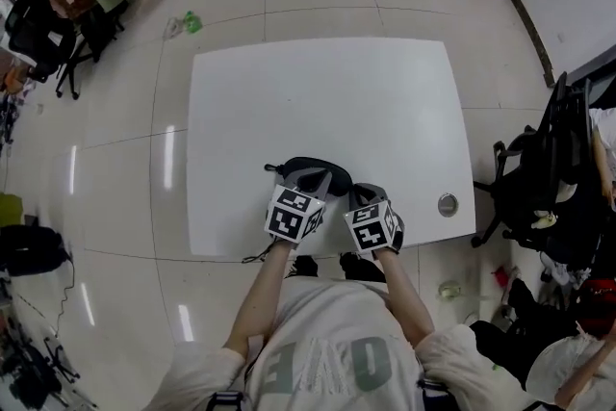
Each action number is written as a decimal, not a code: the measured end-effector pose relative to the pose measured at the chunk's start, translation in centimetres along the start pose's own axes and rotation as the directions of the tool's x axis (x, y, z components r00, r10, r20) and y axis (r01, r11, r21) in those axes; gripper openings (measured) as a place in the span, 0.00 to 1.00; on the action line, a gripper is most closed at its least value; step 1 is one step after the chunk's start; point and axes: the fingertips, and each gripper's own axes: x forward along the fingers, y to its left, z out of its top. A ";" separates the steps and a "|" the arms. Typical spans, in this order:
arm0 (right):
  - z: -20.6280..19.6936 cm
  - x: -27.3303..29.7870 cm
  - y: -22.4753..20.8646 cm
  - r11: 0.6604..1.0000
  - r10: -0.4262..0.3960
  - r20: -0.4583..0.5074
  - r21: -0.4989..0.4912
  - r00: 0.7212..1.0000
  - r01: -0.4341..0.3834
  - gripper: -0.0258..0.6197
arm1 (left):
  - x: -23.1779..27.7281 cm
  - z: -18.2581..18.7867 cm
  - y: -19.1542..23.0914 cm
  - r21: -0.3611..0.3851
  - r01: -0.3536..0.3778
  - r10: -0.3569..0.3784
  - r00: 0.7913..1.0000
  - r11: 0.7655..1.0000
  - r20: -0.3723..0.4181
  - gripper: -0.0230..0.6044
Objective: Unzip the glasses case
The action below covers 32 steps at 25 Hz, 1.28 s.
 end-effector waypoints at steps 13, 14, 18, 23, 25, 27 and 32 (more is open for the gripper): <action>0.0 -0.8 8.7 0.965 0.220 0.006 -0.150 0.975 -0.217 0.04 | -0.2 -0.4 -0.7 0.025 -0.019 0.019 1.000 1.000 -0.014 0.04; -0.1 -0.7 8.7 0.964 0.222 0.002 -0.153 0.975 -0.219 0.04 | -0.1 -0.5 -0.8 0.028 -0.018 0.018 1.000 0.999 -0.019 0.04; -0.5 -1.1 7.5 0.964 0.202 -0.010 -0.176 0.979 -0.201 0.04 | 0.2 -0.4 -1.2 0.049 -0.008 0.010 0.999 0.999 -0.036 0.04; 0.1 -0.8 3.7 0.983 0.135 0.010 -0.128 0.991 -0.133 0.04 | 0.3 -0.4 -1.1 0.031 -0.011 0.012 1.000 0.999 -0.029 0.04; 0.7 -0.2 2.3 0.982 0.111 0.011 -0.156 0.994 -0.108 0.04 | 0.3 -0.4 -1.1 0.031 -0.006 0.007 0.999 0.999 -0.033 0.04; 1.4 0.6 1.0 0.982 0.101 0.017 -0.163 0.995 -0.097 0.04 | 0.4 -0.4 -1.2 0.031 -0.006 0.007 0.999 1.000 -0.032 0.04; 1.8 1.0 1.8 0.994 0.082 0.041 -0.071 0.996 -0.079 0.04 | -0.3 0.6 -0.3 0.015 -0.057 0.057 0.998 0.998 -0.027 0.04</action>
